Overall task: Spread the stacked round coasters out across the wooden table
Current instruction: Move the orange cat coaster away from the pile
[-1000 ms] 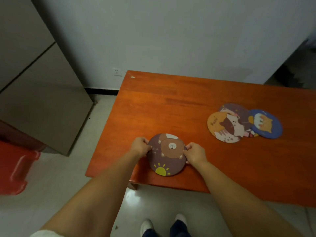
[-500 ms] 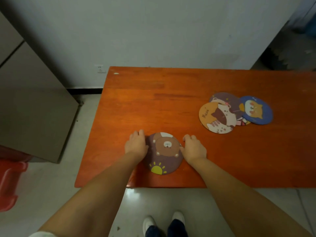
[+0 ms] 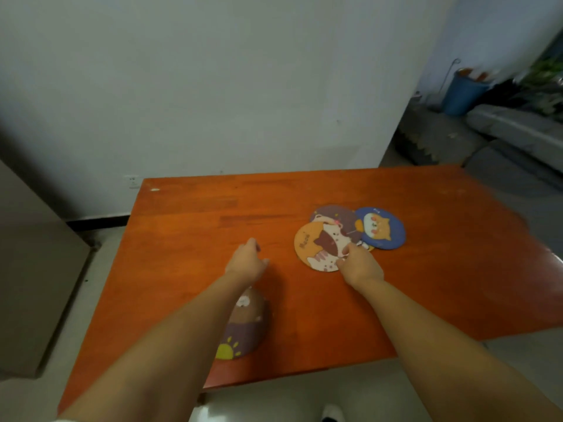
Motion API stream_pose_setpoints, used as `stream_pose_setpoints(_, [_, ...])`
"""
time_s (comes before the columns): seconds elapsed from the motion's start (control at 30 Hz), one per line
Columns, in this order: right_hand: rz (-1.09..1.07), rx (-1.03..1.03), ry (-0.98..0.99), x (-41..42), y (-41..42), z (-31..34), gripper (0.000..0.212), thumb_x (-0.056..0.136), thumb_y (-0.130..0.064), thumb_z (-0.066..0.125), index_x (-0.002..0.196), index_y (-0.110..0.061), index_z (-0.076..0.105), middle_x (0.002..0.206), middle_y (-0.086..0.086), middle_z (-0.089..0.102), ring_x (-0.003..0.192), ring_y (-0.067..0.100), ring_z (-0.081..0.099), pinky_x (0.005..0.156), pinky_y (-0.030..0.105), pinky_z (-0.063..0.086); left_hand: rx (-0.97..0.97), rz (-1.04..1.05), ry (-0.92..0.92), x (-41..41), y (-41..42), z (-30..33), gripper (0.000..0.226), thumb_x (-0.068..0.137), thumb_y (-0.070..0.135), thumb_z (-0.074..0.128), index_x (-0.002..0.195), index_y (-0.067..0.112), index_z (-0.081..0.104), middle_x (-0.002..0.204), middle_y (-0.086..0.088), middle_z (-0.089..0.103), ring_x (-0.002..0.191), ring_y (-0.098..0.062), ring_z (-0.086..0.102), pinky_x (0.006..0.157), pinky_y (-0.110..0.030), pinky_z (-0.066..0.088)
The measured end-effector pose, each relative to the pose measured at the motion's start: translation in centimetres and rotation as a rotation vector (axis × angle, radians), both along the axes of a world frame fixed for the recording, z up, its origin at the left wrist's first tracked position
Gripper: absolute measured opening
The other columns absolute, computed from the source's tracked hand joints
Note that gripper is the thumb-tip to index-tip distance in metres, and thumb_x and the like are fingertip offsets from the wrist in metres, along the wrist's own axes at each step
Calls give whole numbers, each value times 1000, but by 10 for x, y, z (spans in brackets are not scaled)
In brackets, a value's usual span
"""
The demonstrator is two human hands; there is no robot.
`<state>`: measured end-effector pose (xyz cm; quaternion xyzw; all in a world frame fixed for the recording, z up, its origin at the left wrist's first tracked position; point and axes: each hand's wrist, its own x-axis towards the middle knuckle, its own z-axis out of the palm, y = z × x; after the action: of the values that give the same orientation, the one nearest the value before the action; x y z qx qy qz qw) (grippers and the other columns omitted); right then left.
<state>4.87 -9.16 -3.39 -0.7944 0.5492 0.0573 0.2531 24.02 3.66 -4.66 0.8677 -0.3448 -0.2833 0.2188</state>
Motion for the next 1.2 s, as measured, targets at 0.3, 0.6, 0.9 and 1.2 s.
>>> stream_pose_setpoints(0.3, [50,80,-65,-29,-105,-19,41,100,-24,49,137,-8,44,108,17,63,57,19,37,62,38,35,101,148,70,-50,-92,-22,38,86,28,56,119,7,55,120,-18,62,111,-34,59,89,-39,48])
stream_pose_setpoints(0.6, [198,249,-115,-2,-168,-54,44,100,-22,46,140,-4,43,133,21,56,114,39,56,89,45,47,229,494,120,-71,-162,-46,47,89,24,57,129,0,48,136,-23,49,124,-41,49,95,-47,47])
stream_pose_setpoints(0.9, [110,449,-214,15,-184,-65,33,96,-11,48,67,-1,58,71,25,52,69,40,52,80,49,53,148,693,178,-61,-171,-61,30,90,5,47,102,-19,62,113,-38,62,103,-46,61,86,-53,50])
stream_pose_setpoints(1.2, [52,444,-230,12,-188,-57,17,98,-16,46,82,-15,50,75,6,45,70,27,49,91,56,54,-122,799,518,-58,-163,-50,38,89,-1,51,59,15,37,62,-9,42,56,-23,38,48,-28,33])
